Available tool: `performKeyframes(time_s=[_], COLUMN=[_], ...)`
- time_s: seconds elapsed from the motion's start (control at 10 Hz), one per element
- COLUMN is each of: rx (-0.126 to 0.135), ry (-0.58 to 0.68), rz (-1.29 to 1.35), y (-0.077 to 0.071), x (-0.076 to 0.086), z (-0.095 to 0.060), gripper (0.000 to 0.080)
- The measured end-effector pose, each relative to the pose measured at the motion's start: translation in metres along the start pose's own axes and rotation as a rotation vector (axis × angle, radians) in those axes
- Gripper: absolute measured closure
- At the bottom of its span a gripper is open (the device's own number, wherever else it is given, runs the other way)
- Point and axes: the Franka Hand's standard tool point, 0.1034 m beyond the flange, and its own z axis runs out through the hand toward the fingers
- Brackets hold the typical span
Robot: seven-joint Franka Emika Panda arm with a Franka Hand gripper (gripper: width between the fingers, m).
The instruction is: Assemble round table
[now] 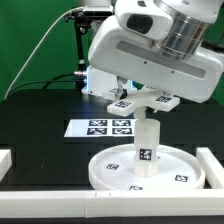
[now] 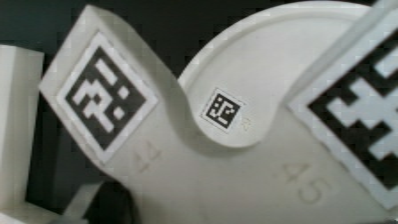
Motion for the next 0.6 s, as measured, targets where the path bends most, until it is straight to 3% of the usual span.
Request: performKeyframes(time_s=[0.2, 0.6], rx=[0.001, -0.006], ry=[0.002, -0.003], rz=[-0.006, -0.013], y=[-0.011, -0.016], x=[0.000, 0.003], z=[0.001, 0.012], gripper=[0.0366, 0.0366])
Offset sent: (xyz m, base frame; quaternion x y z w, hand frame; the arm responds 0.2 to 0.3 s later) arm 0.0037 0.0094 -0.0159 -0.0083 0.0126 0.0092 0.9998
